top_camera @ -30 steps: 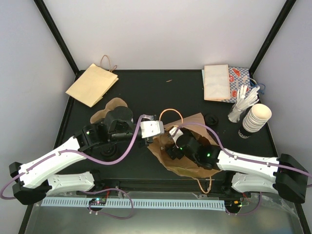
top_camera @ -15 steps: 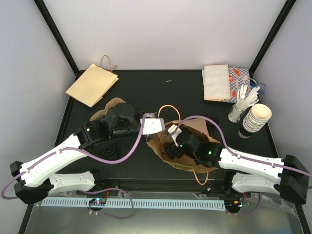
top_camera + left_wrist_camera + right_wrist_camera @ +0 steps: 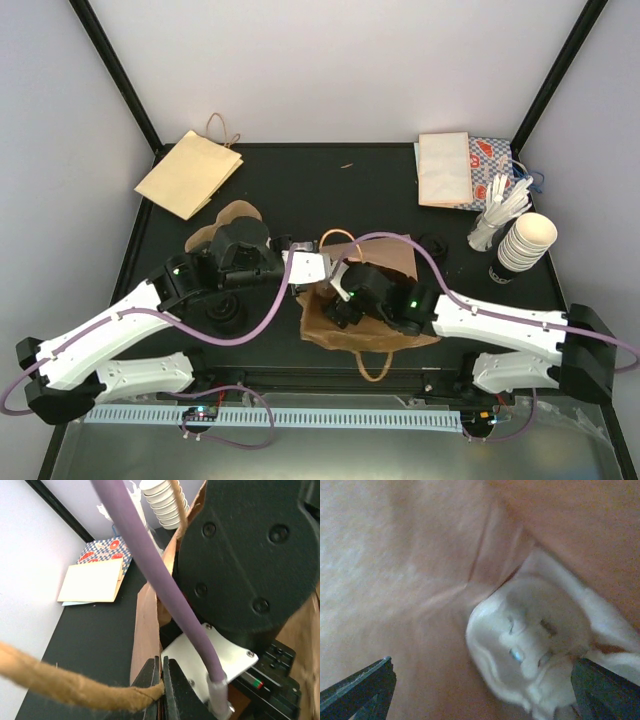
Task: Pack the takeout coffee
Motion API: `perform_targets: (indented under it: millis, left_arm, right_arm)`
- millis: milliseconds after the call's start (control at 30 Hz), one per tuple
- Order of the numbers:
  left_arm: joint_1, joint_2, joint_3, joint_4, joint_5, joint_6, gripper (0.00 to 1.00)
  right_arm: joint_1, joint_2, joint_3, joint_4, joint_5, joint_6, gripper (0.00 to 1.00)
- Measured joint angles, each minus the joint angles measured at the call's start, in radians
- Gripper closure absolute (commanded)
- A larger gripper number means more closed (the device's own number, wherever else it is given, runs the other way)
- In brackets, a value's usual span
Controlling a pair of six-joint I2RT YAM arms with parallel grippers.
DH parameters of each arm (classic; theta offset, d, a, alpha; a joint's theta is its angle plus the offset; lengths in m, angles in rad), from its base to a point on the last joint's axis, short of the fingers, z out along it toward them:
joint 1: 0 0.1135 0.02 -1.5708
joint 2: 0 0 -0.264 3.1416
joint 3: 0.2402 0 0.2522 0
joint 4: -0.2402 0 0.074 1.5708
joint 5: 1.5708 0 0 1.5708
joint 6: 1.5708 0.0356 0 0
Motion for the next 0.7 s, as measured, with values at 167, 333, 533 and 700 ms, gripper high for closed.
perform_targets:
  millis: [167,333,533,700]
  left_arm:
    - [0.000,-0.025,-0.034,-0.002,0.000,0.013,0.99]
    - [0.000,-0.056,-0.059,-0.002,0.005,0.023,0.99]
    - [0.000,-0.066,-0.072,-0.003,0.016,0.024,0.98]
    - [0.000,-0.066,-0.080,-0.002,0.019,0.023,0.98]
  right_arm:
    - [0.060,0.079,0.031,-0.032,0.055,-0.047,0.02]
    - [0.079,0.096,0.030,-0.048,0.071,-0.101,0.02]
    - [0.080,0.045,0.001,-0.028,0.066,-0.170,0.02]
    - [0.080,0.043,0.000,-0.032,0.059,-0.223,0.03]
